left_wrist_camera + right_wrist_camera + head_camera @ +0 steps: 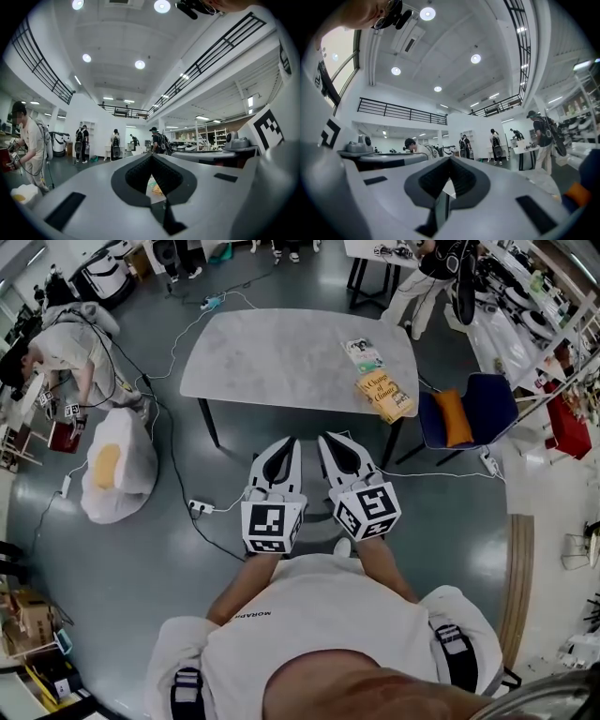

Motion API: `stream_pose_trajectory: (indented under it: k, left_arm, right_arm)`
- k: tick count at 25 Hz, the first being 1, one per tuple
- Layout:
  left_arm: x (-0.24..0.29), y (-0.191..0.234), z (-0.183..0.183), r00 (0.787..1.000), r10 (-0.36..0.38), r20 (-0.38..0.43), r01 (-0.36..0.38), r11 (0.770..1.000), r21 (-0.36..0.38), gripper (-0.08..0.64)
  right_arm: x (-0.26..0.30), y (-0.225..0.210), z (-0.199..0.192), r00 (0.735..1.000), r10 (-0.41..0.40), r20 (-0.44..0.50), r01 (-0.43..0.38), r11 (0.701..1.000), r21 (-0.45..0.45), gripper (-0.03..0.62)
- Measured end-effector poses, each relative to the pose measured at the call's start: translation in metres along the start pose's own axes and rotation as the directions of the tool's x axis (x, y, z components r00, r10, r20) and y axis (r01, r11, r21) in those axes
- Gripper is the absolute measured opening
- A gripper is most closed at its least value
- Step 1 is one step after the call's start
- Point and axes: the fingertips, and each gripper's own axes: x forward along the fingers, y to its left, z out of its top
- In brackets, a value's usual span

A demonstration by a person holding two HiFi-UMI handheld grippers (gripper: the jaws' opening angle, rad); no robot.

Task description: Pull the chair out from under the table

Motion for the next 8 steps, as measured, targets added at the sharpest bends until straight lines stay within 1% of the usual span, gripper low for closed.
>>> stream_pose_trajectory:
  k: [4,8]
  left_arm:
    - [0.0002,0.0018,0.0004,1.0,0.002,0.002,-0.002,1.0,-0.002,0.003]
    - [0.0046,0.0024,0.0021,1.0,-0.013,0.003,0.013,1.0,-0.005,0.003]
  right_arm:
    - [0.0004,-0.0009,0.0012,1.0,-0.007,0.007,0.007,1.0,-0.002,0.012]
    - [0.0047,-0.0016,0.0027,1.0,-0.007,0.008,0.007,1.0,-0.008,0.012]
